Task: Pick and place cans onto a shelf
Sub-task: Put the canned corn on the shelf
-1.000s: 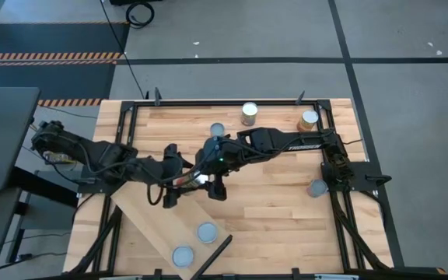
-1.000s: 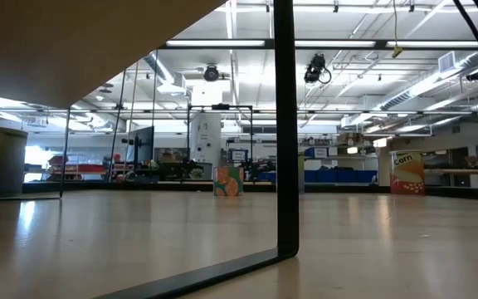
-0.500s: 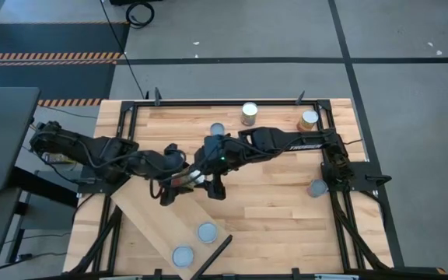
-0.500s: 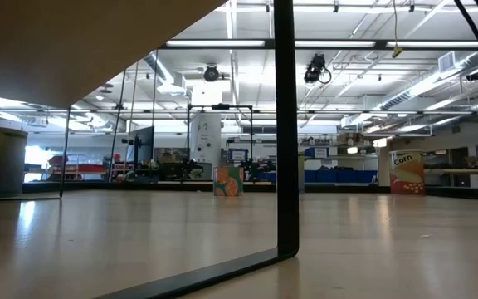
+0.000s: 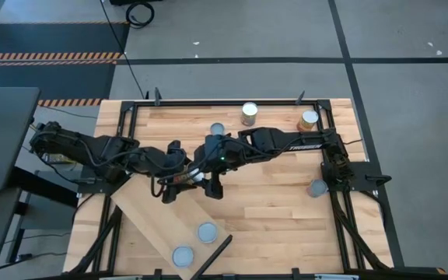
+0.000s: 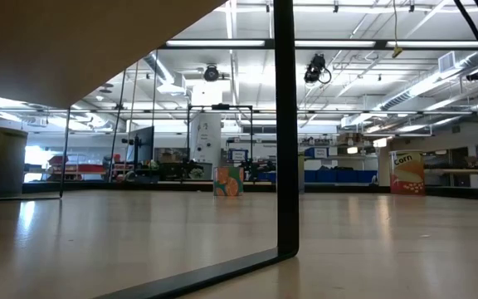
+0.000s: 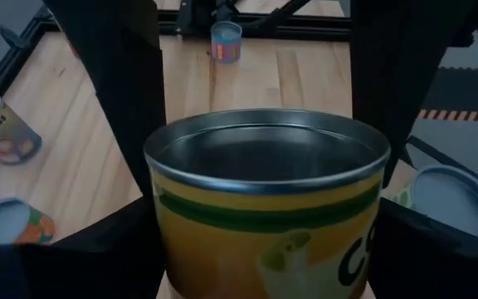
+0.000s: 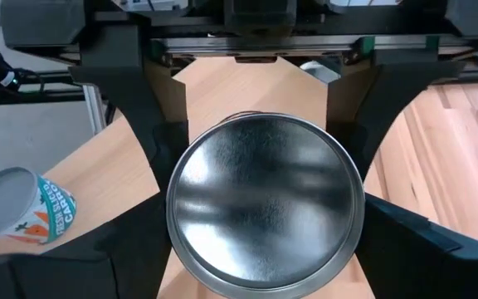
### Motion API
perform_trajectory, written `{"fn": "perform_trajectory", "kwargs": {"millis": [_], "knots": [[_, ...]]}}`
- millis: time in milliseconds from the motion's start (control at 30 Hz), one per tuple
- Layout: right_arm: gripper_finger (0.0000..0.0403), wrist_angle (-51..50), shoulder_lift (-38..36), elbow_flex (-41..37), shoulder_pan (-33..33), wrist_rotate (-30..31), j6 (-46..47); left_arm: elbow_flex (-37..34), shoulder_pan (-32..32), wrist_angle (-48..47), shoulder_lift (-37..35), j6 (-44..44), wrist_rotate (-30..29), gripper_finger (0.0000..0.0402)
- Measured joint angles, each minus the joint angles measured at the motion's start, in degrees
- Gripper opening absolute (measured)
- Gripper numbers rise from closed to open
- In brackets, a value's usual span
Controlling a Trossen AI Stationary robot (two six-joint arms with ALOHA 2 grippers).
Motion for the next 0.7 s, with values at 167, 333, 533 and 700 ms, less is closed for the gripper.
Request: {"fn": "perform_trajectory", "kwargs": {"millis": [167, 333, 533, 700], "knots": [[0.0345, 0.4, 0.0, 0.0, 0.7, -0.1, -1.4, 0.0, -0.2, 0.3, 0.0, 0.0, -0.1, 0.0309], [0.0373, 1.6, -2.0, 0.0, 0.9, -0.9, 0.5, 0.0, -2.6, 2.5, -0.3, -1.2, 0.2, 0.0309], [0.0378, 3.0, -7.2, 0.2, 2.2, 1.4, 4.6, -0.1, -7.9, 5.0, -2.3, 0.3, -0.7, 0.0309], [0.0367, 4.2, -11.5, 0.2, 6.6, 13.8, 8.7, -3.4, -12.3, 10.3, -4.7, 4.4, -2.9, 0.0309]]}}
